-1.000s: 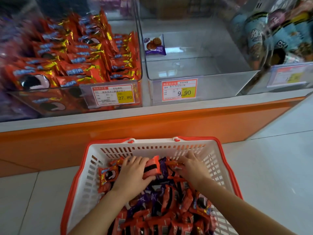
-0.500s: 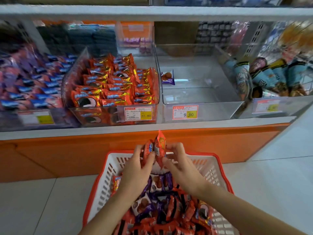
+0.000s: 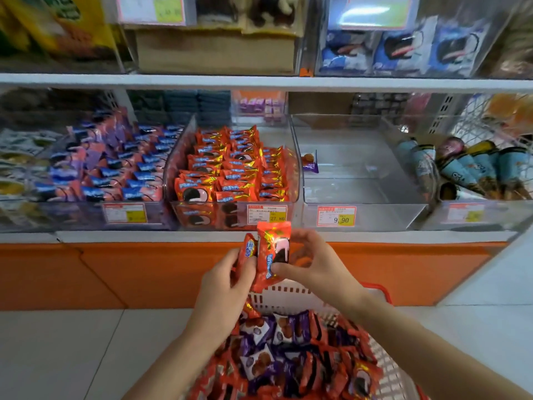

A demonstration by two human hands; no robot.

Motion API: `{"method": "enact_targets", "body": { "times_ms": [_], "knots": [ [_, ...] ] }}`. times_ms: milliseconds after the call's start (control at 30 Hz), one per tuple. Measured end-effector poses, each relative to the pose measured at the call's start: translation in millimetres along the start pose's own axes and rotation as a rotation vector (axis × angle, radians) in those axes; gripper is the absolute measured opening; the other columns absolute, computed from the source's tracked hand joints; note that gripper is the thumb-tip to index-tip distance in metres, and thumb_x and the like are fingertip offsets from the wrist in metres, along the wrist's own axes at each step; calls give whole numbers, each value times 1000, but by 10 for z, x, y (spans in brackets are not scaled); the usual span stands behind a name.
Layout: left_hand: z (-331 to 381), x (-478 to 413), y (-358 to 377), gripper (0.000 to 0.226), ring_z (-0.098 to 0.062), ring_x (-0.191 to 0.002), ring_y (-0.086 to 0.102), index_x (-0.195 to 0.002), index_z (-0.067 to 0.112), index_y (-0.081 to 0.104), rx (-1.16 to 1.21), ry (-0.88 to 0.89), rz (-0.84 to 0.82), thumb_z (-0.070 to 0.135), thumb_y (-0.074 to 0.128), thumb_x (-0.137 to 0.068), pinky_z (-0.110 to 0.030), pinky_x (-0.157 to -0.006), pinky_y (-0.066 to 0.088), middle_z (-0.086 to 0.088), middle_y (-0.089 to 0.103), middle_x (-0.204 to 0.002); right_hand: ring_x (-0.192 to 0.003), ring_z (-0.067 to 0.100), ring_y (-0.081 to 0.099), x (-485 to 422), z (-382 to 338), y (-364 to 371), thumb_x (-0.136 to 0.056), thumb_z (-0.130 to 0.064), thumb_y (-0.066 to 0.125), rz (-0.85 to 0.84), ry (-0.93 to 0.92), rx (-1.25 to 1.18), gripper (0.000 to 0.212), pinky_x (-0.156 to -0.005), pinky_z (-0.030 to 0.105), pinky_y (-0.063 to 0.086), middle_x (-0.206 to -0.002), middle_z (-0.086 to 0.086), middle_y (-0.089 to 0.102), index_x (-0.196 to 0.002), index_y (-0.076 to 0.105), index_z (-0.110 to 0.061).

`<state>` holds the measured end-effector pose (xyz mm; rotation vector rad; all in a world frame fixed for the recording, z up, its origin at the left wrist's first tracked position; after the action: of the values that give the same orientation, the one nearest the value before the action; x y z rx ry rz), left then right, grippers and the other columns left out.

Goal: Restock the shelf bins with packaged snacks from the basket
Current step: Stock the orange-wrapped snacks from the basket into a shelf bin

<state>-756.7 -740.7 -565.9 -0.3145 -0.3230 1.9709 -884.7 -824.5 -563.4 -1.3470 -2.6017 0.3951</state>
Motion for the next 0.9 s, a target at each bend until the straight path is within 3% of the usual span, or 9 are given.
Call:
{"method": "enact_targets", "body": {
  "times_ms": [133,267,333,433,533,633,700,767,900],
  "knots": [
    [8,-40,-85,13,1,-77,65,-96,41,60,-71,10,-96,30,52,-93,-9,-62,45,23,68,-80,-87,-10,53,-37,-291,30,-72,-18,82,-92,-144,185,91,-72,11,45,-120,-20,46,-138,25,-43],
    [96,-119,-170,10,-6,-76,65,-92,38,60,-128,49,-121,31,53,-94,-23,-66,51,10,70,-83,-92,-5,56,-128,-440,62,-67,-32,85,-134,-194,430,60,-80,17,49,-105,-22,54,-117,52,-39],
    [181,-206,-255,7,-6,-76,63,-93,34,55,-162,84,-101,32,49,-96,-23,-62,49,6,68,-84,-84,-2,61,-191,-491,12,-65,-34,85,-99,-169,426,46,-75,18,52,-94,-17,61,-100,55,-33],
    [279,-423,-469,5,4,-73,59,-99,36,45,-193,96,-27,32,44,-98,-9,-57,42,11,61,-90,-80,-1,64,-350,-590,-161,-64,-41,82,15,-141,424,45,-68,16,53,-91,-16,64,-95,50,-32],
    [359,-684,-700,13,5,-63,56,-110,31,39,-236,123,61,30,44,-98,-8,-51,39,9,56,-88,-92,9,62,-613,-704,-394,-65,-50,77,193,-152,497,52,-79,27,55,-105,-7,61,-105,48,-34],
    [452,-958,-849,20,0,-81,58,-112,33,35,-335,221,130,33,47,-95,-12,-60,48,18,51,-95,-96,11,59,-897,-850,-473,-74,-43,75,262,-204,540,46,-75,23,53,-107,-9,57,-107,43,-37],
    [512,-1141,-901,25,-11,-93,59,-116,30,37,-418,299,167,37,45,-93,-26,-74,54,15,49,-103,-91,11,58,-1119,-936,-497,-78,-39,73,269,-211,598,41,-68,19,49,-102,-9,57,-106,43,-34],
    [572,-1322,-929,32,-21,-102,57,-124,20,42,-522,375,207,33,45,-95,-42,-87,51,5,53,-114,-90,15,61,-1382,-972,-546,-79,-37,73,291,-209,628,38,-74,31,54,-102,-4,62,-106,48,-27],
    [636,-1660,-925,31,-26,-110,52,-126,12,49,-687,433,258,19,51,-96,-40,-93,41,-6,51,-124,-98,30,60,-1906,-997,-581,-83,-32,71,346,-208,765,43,-84,48,50,-108,11,63,-114,49,-12]
  ]
}}
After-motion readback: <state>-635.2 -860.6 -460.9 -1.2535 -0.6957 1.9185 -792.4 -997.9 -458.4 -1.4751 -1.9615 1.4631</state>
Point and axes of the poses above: each hand's wrist, its own x-axis away from the middle knuckle, its own y-axis out of the palm, z = x × y, the point moved 9 cm from there along -x, towards the middle knuckle
